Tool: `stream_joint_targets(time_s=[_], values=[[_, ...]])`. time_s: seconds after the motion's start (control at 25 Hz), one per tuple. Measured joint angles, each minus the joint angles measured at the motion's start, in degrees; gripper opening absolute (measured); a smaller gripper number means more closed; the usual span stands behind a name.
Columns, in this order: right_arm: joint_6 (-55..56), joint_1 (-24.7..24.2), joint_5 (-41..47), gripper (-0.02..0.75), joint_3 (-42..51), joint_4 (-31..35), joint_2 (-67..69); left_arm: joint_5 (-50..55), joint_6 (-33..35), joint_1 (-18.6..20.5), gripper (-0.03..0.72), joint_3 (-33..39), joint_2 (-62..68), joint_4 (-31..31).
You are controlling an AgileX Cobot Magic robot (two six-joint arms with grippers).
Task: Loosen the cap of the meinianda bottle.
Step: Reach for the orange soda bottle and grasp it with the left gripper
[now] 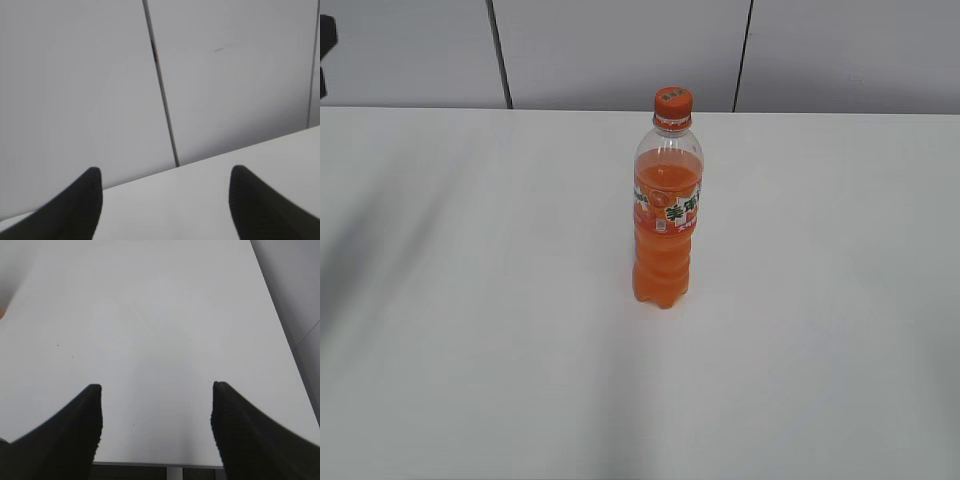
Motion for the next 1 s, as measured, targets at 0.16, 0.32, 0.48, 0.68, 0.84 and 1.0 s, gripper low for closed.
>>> stream_joint_targets(time_s=[0.16, 0.32, 0.48, 0.68, 0.84, 1.0], values=[[0.0, 0.0, 0.0, 0.512, 0.0, 0.0, 0.0, -5.2, -7.8, 0.0, 0.475, 0.0, 4.0, 9.7], [0.0, 0.0, 0.0, 0.512, 0.0, 0.0, 0.0, -11.1, -15.8, 0.0, 0.474, 0.0, 7.6, 18.6], [0.0, 0.0, 0.0, 0.512, 0.0, 0.0, 0.0, -16.2, -21.5, 0.0, 0.465, 0.0, 11.1, 28.8], [0.0, 0.0, 0.0, 0.512, 0.0, 0.0, 0.0, -23.8, -27.2, 0.0, 0.461, 0.0, 15.8, 39.5], [0.0, 0.0, 0.0, 0.512, 0.0, 0.0, 0.0, -28.6, -28.5, 0.0, 0.456, -0.2, 18.9, 44.8], [0.0, 0.0, 0.0, 0.512, 0.0, -0.1, 0.0, -30.4, -32.4, 0.0, 0.454, -1.1, 21.9, 51.7]])
